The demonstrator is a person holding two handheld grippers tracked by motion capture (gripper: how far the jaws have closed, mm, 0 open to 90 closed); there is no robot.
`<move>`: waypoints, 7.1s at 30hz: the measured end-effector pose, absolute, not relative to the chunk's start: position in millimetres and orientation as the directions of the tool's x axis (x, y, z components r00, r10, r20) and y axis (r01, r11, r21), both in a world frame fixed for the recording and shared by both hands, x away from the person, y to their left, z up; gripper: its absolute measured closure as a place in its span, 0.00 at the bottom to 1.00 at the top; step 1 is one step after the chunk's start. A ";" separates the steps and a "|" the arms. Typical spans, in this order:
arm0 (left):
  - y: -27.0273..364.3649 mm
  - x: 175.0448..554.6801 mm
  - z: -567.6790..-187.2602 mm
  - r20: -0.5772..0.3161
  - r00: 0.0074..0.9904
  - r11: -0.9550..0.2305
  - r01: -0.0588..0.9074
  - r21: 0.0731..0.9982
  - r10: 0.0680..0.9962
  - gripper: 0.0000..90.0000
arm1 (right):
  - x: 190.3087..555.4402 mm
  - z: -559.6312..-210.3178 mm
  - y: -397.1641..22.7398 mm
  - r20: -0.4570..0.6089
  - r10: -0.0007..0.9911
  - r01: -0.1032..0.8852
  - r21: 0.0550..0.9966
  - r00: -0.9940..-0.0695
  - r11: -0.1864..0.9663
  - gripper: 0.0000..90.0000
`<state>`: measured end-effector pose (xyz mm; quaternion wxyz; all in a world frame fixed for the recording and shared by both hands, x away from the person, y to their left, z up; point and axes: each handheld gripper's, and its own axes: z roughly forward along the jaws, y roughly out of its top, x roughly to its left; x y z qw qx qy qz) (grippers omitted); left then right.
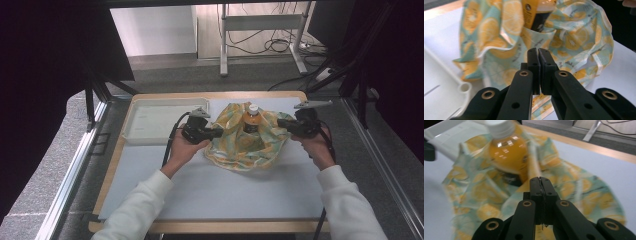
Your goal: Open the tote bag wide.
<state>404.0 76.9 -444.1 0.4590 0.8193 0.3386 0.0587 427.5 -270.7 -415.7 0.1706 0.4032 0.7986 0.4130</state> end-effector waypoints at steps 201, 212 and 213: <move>14.2 471.8 -527.5 -0.347 0.725 -0.454 0.659 0.599 0.595 1.00 | 447.3 -473.3 -239.8 0.099 0.787 0.579 0.733 -0.609 0.356 0.99; 14.0 470.7 -527.4 -0.343 0.722 -0.455 0.661 0.597 0.601 1.00 | 439.8 -504.4 -242.7 0.035 0.801 0.642 0.619 -0.597 0.451 0.99; 14.4 470.8 -527.5 -0.345 0.723 -0.455 0.662 0.596 0.599 1.00 | 443.3 -506.3 -248.5 0.045 0.815 0.654 0.622 -0.578 0.430 0.99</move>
